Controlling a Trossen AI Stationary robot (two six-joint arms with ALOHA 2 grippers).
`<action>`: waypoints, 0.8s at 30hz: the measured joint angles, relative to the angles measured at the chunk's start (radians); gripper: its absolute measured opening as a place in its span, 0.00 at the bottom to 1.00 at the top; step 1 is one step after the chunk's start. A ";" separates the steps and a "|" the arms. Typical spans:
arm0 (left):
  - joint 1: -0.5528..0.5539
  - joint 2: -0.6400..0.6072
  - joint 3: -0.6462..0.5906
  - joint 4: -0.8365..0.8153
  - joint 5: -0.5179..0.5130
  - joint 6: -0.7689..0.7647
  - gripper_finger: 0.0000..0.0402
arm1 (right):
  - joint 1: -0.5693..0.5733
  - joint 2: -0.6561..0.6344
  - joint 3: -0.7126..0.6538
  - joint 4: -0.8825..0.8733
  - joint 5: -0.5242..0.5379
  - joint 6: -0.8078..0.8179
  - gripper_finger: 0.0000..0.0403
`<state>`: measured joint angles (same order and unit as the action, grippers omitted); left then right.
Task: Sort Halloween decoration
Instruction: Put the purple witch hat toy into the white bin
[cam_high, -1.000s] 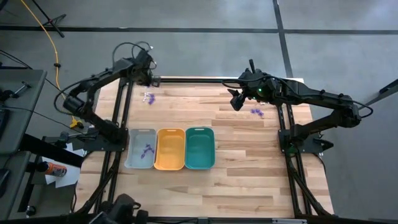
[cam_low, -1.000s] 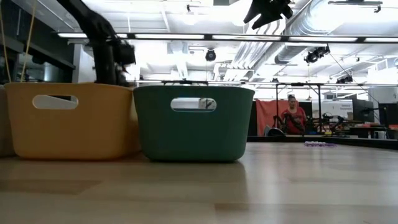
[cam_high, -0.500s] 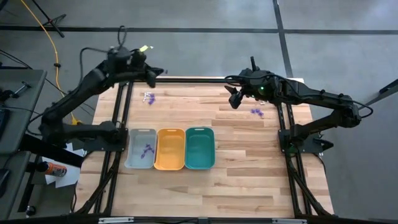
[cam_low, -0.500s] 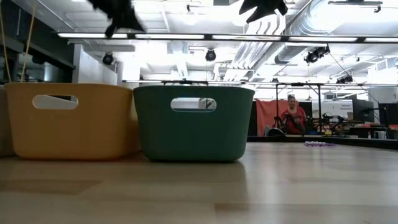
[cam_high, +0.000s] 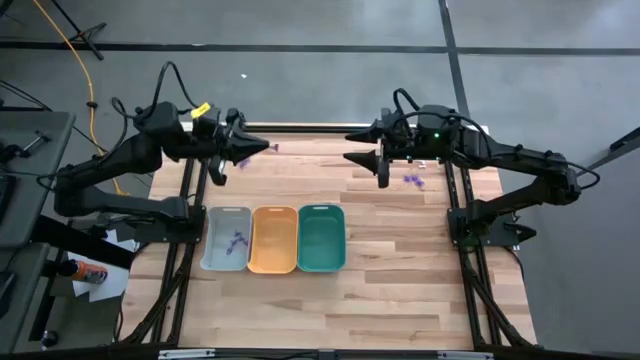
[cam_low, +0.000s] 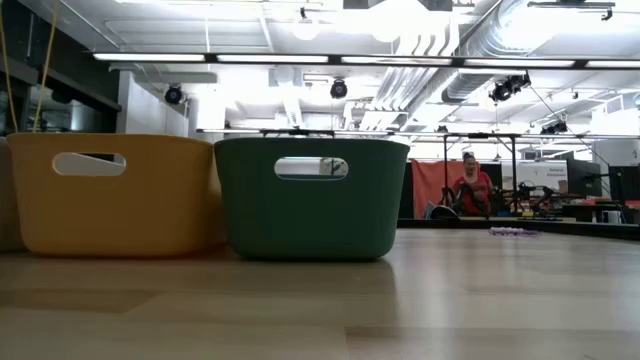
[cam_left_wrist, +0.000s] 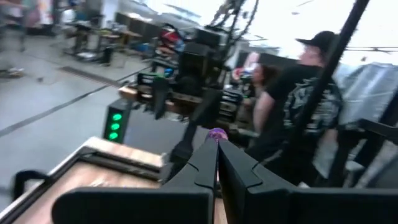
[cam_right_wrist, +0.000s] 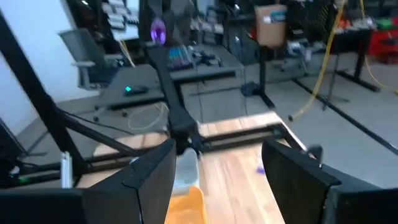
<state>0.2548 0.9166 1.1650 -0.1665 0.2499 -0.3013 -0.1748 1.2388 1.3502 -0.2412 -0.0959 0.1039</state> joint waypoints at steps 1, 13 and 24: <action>-0.015 0.006 0.000 0.010 -0.006 0.003 0.00 | 0.002 0.000 0.000 0.013 -0.003 -0.001 0.58; -0.041 0.046 0.000 0.036 -0.053 0.018 0.00 | 0.001 0.000 0.000 -0.003 -0.006 -0.016 0.58; -0.080 0.006 -0.001 -0.421 -0.095 -0.095 0.00 | -0.028 0.000 0.000 -0.025 -0.002 -0.059 0.58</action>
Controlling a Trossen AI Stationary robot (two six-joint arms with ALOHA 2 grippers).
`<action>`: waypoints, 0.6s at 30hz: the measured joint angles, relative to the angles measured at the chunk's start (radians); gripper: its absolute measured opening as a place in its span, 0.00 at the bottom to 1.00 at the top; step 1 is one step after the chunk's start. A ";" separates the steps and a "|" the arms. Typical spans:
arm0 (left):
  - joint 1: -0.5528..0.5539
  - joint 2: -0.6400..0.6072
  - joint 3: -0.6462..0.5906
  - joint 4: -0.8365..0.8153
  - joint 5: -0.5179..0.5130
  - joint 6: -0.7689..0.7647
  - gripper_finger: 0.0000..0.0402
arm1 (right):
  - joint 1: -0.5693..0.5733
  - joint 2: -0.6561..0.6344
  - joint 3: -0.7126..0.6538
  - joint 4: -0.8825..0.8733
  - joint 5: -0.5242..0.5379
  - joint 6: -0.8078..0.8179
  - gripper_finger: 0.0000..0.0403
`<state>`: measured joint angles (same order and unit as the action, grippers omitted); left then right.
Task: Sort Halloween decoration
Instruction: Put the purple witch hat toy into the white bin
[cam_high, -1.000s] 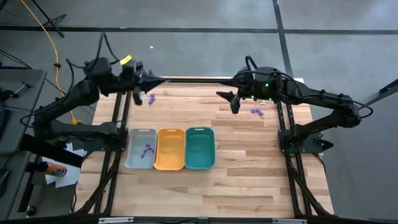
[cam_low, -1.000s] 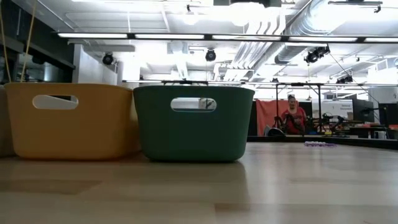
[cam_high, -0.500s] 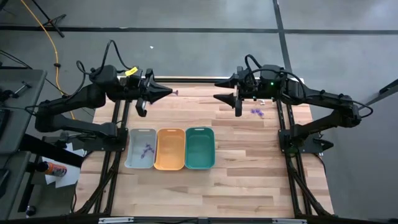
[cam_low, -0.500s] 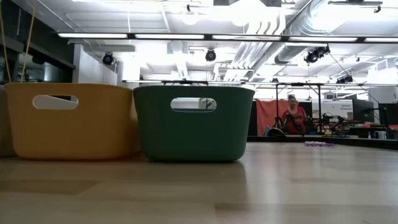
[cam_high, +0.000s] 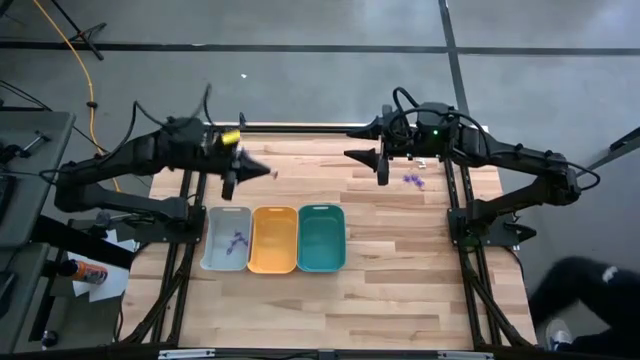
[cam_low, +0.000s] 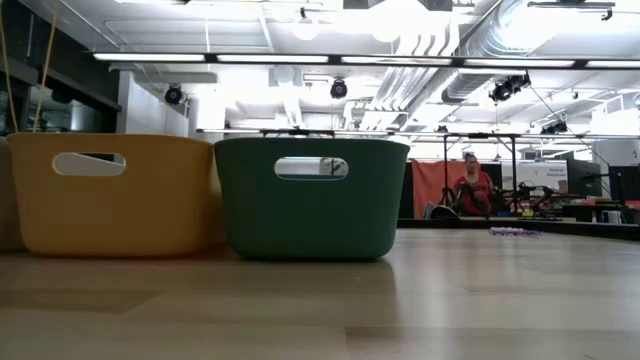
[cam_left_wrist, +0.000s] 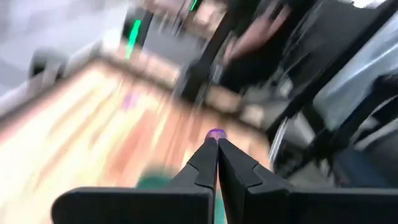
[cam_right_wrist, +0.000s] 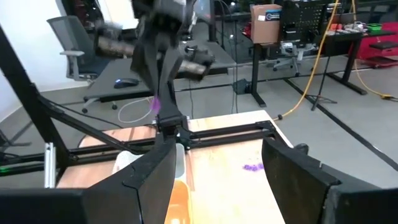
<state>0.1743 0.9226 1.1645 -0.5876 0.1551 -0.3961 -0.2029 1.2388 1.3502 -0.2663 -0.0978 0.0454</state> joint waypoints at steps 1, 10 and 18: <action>-0.017 -0.003 0.000 -0.075 -0.028 -0.021 0.00 | -0.005 0.000 0.000 -0.001 0.000 -0.001 0.58; -0.210 -0.075 -0.171 -0.401 -0.184 -0.296 0.00 | -0.048 0.000 0.000 -0.040 0.038 -0.001 0.58; -0.346 -0.165 -0.448 -0.421 -0.189 -0.602 0.00 | -0.072 0.023 0.000 -0.053 0.038 0.003 0.58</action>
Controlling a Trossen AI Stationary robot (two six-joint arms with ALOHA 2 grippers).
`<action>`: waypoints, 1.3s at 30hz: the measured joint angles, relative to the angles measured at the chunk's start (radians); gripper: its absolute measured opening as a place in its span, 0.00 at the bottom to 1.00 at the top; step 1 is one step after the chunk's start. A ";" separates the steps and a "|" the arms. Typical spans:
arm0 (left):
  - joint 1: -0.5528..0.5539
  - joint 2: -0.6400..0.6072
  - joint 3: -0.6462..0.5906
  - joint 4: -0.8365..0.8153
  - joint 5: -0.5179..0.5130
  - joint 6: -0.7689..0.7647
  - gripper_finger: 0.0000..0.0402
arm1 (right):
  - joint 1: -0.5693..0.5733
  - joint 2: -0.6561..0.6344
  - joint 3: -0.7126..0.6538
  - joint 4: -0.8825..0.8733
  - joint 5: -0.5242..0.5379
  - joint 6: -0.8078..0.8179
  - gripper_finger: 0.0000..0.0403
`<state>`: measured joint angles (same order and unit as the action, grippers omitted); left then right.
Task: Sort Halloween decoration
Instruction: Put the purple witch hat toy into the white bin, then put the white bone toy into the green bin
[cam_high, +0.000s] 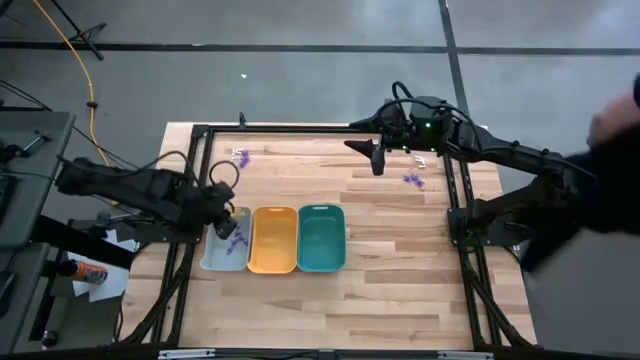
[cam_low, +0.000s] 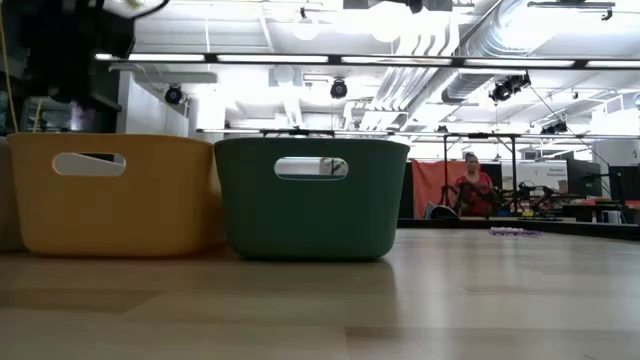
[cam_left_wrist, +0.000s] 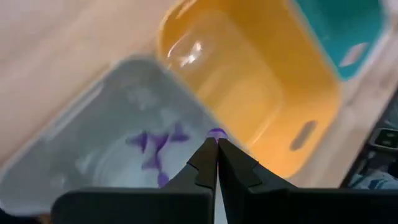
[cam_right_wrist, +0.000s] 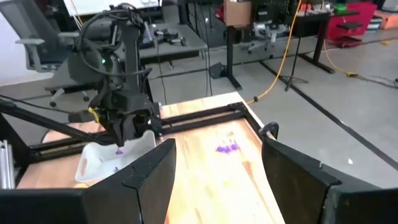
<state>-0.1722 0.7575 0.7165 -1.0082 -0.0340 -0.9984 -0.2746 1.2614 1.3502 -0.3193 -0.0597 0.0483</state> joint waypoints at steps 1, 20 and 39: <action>-0.009 -0.004 -0.021 0.000 0.000 -0.025 0.00 | -0.001 0.006 0.000 0.000 0.000 -0.001 0.58; -0.021 0.181 -0.102 -0.054 -0.042 -0.126 0.00 | -0.003 0.062 0.000 -0.035 0.000 -0.004 0.58; -0.005 0.140 0.078 -0.013 -0.132 -0.017 0.25 | -0.003 -0.037 0.000 -0.135 0.000 -0.005 0.58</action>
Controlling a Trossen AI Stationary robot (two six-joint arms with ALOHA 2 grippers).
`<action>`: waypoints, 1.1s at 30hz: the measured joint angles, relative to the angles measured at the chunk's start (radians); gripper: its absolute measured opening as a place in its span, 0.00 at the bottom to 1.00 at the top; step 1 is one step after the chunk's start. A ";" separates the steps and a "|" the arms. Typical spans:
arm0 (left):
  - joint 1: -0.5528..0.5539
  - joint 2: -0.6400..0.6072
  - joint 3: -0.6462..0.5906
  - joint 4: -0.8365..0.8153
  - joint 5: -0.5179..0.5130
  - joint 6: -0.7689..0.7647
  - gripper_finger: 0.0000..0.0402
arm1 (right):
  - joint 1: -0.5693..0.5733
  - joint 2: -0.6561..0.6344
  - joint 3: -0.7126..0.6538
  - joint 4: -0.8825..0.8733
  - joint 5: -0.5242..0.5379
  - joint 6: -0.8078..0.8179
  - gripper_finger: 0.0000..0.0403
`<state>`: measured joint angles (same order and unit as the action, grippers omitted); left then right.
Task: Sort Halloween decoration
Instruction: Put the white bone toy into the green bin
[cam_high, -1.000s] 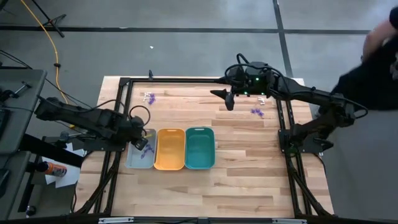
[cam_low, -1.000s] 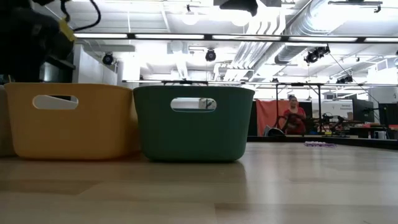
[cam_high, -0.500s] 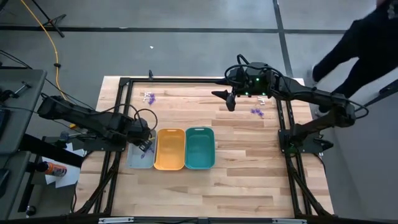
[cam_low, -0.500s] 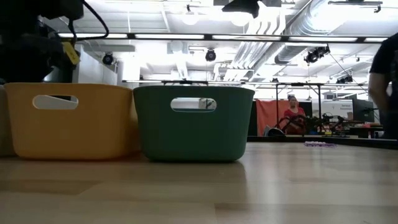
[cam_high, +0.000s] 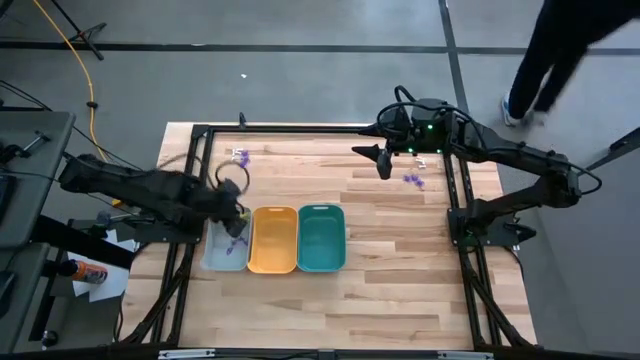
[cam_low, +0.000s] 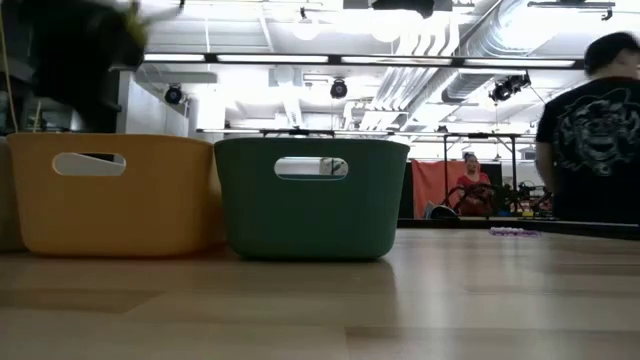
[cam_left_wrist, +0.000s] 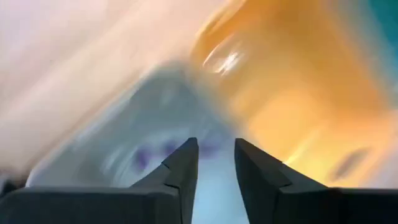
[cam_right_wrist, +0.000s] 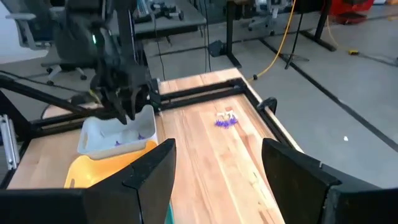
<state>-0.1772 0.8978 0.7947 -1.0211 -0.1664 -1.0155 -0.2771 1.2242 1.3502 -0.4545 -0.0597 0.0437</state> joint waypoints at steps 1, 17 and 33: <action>0.007 -0.008 0.043 0.015 -0.036 0.039 0.27 | 0.000 -0.008 0.000 0.002 0.000 0.000 0.58; 0.309 -0.012 0.339 0.876 -0.048 0.972 0.37 | 0.003 -0.074 0.000 0.018 -0.002 0.026 0.58; 0.341 0.039 0.337 0.870 0.060 0.870 0.37 | 0.003 -0.072 0.000 0.018 -0.004 0.026 0.58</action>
<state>0.1638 0.9367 1.1320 -0.1516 -0.1062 -0.1455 -0.2745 1.1519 1.3502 -0.4366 -0.0635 0.0700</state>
